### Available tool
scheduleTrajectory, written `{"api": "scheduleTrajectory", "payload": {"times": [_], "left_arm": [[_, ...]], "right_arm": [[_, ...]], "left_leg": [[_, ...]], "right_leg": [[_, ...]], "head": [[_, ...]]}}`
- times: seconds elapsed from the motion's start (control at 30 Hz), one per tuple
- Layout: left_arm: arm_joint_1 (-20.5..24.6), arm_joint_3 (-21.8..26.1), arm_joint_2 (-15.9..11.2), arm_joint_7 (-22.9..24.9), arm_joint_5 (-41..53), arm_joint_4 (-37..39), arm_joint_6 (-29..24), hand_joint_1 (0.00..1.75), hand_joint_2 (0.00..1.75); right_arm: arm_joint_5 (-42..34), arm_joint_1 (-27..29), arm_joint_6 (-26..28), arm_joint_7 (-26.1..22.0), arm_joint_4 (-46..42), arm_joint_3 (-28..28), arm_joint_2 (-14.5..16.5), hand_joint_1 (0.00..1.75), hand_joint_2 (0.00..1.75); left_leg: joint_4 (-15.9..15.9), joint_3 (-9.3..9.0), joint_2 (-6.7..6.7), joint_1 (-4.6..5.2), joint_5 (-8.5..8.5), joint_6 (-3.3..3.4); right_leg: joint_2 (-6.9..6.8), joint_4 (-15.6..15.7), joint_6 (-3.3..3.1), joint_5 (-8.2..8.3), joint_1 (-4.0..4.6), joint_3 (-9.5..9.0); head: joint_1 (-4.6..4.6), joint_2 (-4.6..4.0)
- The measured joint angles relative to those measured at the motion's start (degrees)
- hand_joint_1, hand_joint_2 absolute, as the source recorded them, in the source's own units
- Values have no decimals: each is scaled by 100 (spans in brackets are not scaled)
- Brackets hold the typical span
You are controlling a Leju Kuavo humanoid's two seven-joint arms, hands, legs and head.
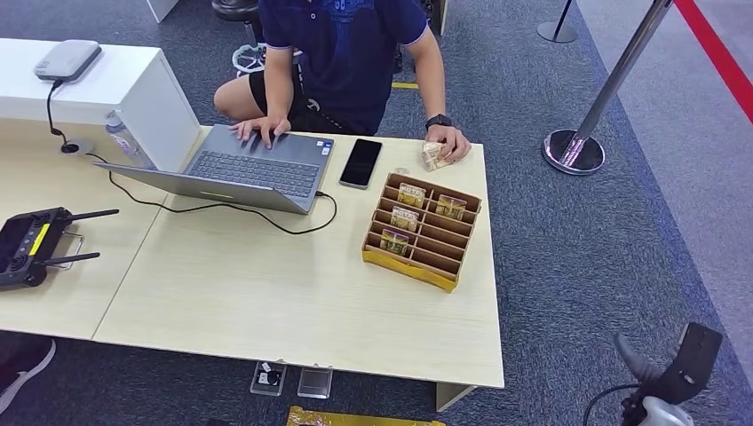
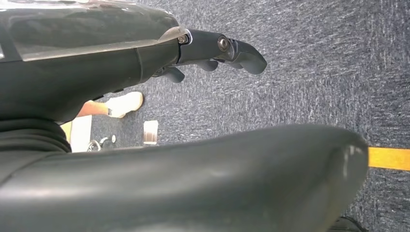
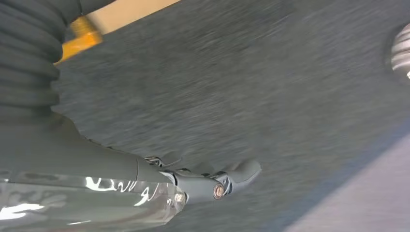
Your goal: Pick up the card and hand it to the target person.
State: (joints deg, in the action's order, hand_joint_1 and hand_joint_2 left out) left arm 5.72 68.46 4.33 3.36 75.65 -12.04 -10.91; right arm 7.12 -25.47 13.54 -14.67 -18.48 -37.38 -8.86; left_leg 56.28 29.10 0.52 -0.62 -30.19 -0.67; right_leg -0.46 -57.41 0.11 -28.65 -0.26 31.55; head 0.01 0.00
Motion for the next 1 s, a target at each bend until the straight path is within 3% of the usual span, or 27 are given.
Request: {"api": "scheduleTrajectory", "payload": {"times": [0.1, 0.2, 0.33, 0.4, 0.53, 0.57, 0.67, 0.7, 1.0], "left_arm": [[1, 0, 0, 23, 10, 0, -38, 0, 0], [0, 0, 1, 63, 39, 0, -95, 0, 0], [0, 3, 3, 120, 48, 0, -170, 0, 175], [-1, 4, 5, 181, 55, 0, -186, 0, 175], [-1, 3, 7, 325, 116, 0, -210, 0, 175], [-1, -1, 7, 339, 133, 0, -216, 0, 131], [-25, -123, 4, 342, 48, -1, -219, 0, 0], [-44, -216, 1, 334, -62, -1, -209, 0, 0], [-253, -1218, -56, 221, -1339, -72, -16, 0, 0]], "right_arm": [[70, 422, 19, 515, 176, -158, -1, 0, 0], [228, 870, 17, 1100, 345, -205, 28, 0, 0], [304, 1458, -25, 1630, 519, -217, 159, 0, 0], [298, 1707, -30, 1782, 578, -249, 261, 0, 0], [271, 1995, 26, 2050, 658, -322, 464, 0, 175], [263, 2029, 34, 2095, 668, -334, 503, 0, 175], [253, 2111, 31, 2198, 680, -326, 590, 0, 44], [243, 2140, 18, 2210, 679, -302, 609, 0, 0], [82, 2371, -202, 2121, 608, 160, 697, 0, 0]], "left_leg": [[0, -2, -1, 0, -1, -1], [-1, -2, 1, 0, -3, -2], [-5, -2, 0, 0, -5, -4], [-6, -2, -2, 0, -5, -5], [-8, -4, -11, 0, -5, -5], [-8, -5, -13, 0, -5, -5], [-7, -10, -14, 0, -4, -5], [-7, -11, -14, 0, -4, -5], [-7, -11, -15, 0, -5, -5]], "right_leg": [[1, 1, 1, -3, 0, -1], [0, 1, 5, -6, 0, -2], [1, 1, 3, -8, 0, -2], [1, 1, 2, -9, 0, -1], [7, 1, 1, -9, 0, -2], [9, 1, 1, -9, 0, -2], [9, 1, 1, -9, 0, -5], [9, 1, 1, -9, 0, -6], [10, 1, 1, -9, 0, -6]], "head": [[3, 0], [8, 0], [4, 0], [2, 0], [0, 0], [0, 0], [4, 0], [5, 0], [4, 0]]}}
